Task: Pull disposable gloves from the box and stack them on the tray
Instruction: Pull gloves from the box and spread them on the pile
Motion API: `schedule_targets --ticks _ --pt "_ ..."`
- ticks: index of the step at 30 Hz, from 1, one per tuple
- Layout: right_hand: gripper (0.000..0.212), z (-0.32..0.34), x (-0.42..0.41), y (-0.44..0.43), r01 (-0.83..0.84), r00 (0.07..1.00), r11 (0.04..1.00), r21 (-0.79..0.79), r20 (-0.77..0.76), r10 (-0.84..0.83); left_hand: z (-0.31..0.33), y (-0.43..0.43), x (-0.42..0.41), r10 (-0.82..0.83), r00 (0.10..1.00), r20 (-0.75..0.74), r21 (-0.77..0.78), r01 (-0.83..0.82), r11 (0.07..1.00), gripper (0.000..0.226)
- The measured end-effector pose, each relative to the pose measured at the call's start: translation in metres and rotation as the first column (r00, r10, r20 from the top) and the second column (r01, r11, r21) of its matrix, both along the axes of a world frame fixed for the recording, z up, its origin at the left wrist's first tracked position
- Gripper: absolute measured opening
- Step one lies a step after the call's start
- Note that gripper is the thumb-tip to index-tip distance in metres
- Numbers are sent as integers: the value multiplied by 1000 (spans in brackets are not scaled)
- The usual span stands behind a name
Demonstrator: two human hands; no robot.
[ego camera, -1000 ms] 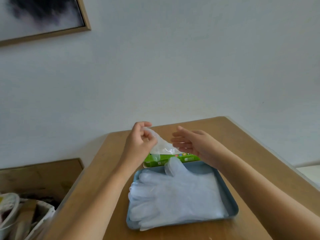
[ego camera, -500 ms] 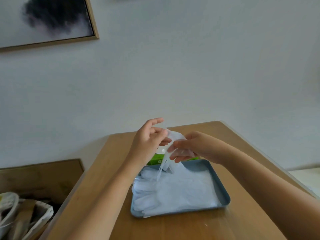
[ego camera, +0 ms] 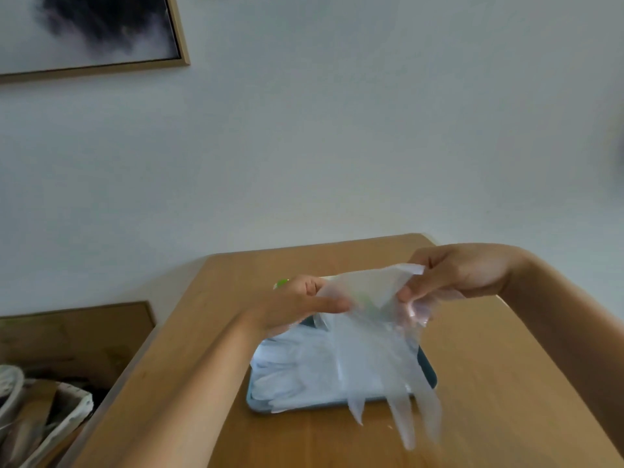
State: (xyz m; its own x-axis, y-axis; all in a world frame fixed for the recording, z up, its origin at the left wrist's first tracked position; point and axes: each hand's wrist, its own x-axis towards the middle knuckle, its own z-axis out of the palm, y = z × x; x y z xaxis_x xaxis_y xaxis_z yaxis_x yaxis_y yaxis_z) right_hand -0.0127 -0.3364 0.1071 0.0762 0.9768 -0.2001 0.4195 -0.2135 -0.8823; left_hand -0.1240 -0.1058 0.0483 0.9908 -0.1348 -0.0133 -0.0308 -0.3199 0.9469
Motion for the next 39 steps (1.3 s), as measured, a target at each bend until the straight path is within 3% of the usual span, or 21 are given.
schedule_targets --ticks 4,6,9,11,14,16,21,25,30,32,33,34,36,38,39 --pt "61 -26 6 -1 282 935 959 -30 234 -268 0 8 7 16 997 -79 -60 -21 998 13" --pt "53 -39 3 7 420 864 901 114 255 -435 4 8 9 7 993 -114 -48 -13 999 14" --pt "27 -50 -1 25 533 806 787 311 98 -584 7 12 11 -9 987 -159 -11 8 1000 23" --pt "15 -52 -5 37 578 775 732 361 38 -630 7 21 12 -1 985 -173 -4 0 1000 25" --pt "24 -57 -10 47 642 739 686 342 -40 -672 8 35 9 -39 973 -229 0 40 999 48" --pt "29 -64 -7 50 671 723 683 289 -50 -689 9 48 7 -77 952 -297 83 106 991 52" --pt "32 -100 11 59 716 674 681 155 101 -732 3 82 20 54 878 -475 283 95 954 24" --pt "27 -124 23 60 693 623 705 148 370 -690 -10 93 37 210 830 -516 490 85 867 15" --pt "17 -144 26 58 625 595 764 160 537 -598 -22 93 50 406 800 -441 711 36 702 17" --pt "14 -145 29 57 618 601 773 144 548 -582 -24 86 49 509 838 -197 861 -100 499 23" --pt "12 -144 30 56 625 607 769 137 534 -588 -24 78 46 532 847 17 888 -257 381 23" --pt "12 -143 32 56 634 612 762 136 514 -601 -27 67 42 519 827 216 848 -422 320 20" --pt "12 -142 32 55 653 625 745 139 456 -634 -34 31 29 430 811 397 701 -570 428 12" --pt "13 -143 30 56 673 635 726 140 394 -665 -46 -3 17 290 876 385 663 -481 574 10" --pt "14 -143 29 57 684 636 717 134 372 -676 -54 -16 12 228 909 350 684 -414 600 15"
